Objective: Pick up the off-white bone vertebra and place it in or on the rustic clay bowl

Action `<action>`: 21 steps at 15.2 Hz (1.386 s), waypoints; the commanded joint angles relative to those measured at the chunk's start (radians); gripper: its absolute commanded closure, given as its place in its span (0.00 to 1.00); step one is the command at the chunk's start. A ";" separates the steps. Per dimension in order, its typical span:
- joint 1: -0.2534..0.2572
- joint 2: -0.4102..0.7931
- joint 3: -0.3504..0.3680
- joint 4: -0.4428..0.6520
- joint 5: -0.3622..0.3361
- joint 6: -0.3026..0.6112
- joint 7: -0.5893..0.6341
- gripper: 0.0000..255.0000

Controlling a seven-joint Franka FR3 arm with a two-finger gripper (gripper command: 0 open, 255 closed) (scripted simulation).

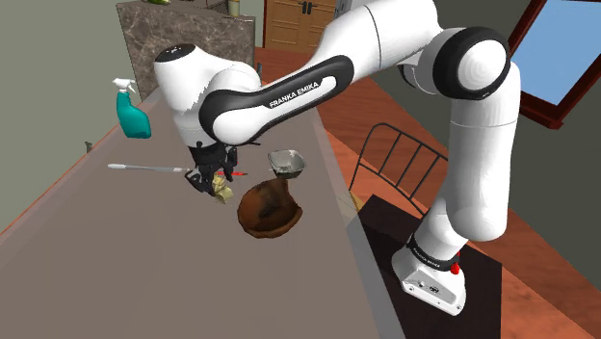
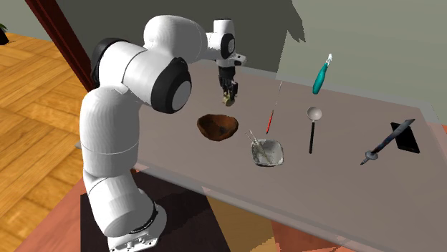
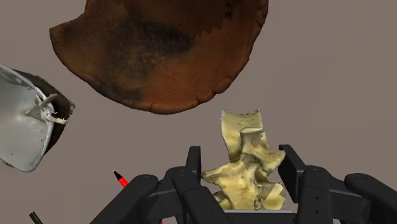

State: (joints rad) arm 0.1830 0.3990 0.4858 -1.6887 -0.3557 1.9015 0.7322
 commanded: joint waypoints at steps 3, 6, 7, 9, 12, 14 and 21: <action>0.000 -0.016 0.005 0.032 0.012 -0.045 -0.012 1.00; 0.000 -0.028 0.008 0.056 0.020 -0.079 -0.022 1.00; 0.000 -0.032 0.009 0.065 0.023 -0.091 -0.025 1.00; 0.000 -0.038 0.011 0.083 0.027 -0.114 -0.031 1.00; 0.002 -0.046 0.014 0.113 0.033 -0.150 -0.039 1.00; 0.002 -0.049 0.015 0.125 0.035 -0.164 -0.042 1.00; -0.095 -0.375 0.021 -0.264 0.177 -0.044 -0.133 1.00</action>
State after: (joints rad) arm 0.0999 0.0705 0.5099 -1.9023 -0.1994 1.8434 0.6195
